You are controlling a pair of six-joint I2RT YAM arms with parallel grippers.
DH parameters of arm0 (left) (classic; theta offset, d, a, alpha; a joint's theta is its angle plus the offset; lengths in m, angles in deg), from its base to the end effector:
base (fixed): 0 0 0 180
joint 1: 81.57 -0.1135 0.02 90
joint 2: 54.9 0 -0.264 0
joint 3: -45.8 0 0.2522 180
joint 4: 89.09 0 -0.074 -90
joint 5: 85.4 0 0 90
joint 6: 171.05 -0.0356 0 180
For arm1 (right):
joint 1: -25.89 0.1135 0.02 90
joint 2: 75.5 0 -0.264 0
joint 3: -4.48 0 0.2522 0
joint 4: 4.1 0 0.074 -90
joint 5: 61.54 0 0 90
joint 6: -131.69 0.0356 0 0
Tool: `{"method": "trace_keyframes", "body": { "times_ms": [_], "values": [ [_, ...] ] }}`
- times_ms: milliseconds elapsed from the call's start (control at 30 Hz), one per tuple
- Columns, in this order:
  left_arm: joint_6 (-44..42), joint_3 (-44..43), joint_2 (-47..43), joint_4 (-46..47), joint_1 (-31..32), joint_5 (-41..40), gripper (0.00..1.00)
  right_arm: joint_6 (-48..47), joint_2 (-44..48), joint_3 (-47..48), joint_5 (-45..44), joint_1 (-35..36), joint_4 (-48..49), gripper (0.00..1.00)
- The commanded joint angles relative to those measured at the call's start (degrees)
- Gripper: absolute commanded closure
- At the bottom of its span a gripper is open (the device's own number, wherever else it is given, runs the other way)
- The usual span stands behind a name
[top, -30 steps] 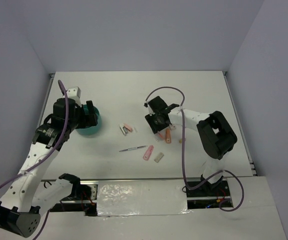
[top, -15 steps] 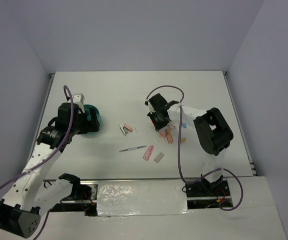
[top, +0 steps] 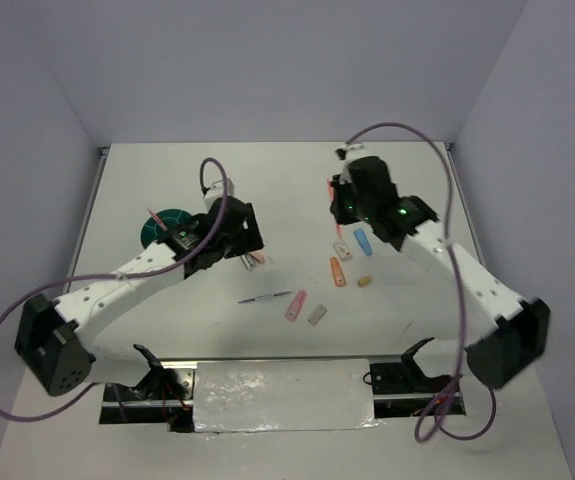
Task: Sort the stationery into containers
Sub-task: Pick up the pen from the center of the board, then pick up the pen cap from the center of the board.
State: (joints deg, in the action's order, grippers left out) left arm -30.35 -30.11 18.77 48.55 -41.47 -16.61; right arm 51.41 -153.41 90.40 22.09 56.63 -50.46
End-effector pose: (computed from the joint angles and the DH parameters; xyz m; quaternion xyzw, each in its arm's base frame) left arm 0.2223 -0.1703 0.3076 -0.1596 0.8803 -0.1779 0.4098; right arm 0.2601 0.1501 0.3389 -0.1401 0.8881 0.1035 0.4254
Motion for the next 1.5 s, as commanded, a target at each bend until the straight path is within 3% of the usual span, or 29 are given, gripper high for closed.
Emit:
{"method": "trace_keyframes", "body": {
  "times_ms": [0, 133, 333, 1067, 1367, 1467],
  "values": [
    [7.91, -5.16, 8.31, 2.06, 1.47, -6.38, 0.23, 4.7, 9.15, -3.51, -4.17, -1.47, -4.56, 1.0],
    [9.24, -15.15, 23.66, -1.36, 1.65, -6.56, 0.39, 4.87, 14.97, -6.76, -4.09, -1.74, -6.42, 1.0],
    [10.65, -24.6, 36.44, -6.29, 1.65, -5.42, 0.45, 3.91, 20.69, -10.54, -1.8, -1.65, -6.25, 1.0],
    [12.58, -22.4, 42.35, -5.77, 2.35, -7.0, 0.5, 2.5, 21.13, -15.12, 2.85, -1.65, -3.0, 1.0],
    [12.67, -20.38, 44.54, -3.74, 2.35, -6.12, 0.59, 2.24, 20.96, -15.38, 3.65, -1.56, -2.56, 1.0],
    [12.5, -20.03, 45.33, -3.22, 2.27, -5.16, 0.7, 2.24, 21.39, -15.73, 3.91, -1.65, -2.29, 1.0]
  ]
}}
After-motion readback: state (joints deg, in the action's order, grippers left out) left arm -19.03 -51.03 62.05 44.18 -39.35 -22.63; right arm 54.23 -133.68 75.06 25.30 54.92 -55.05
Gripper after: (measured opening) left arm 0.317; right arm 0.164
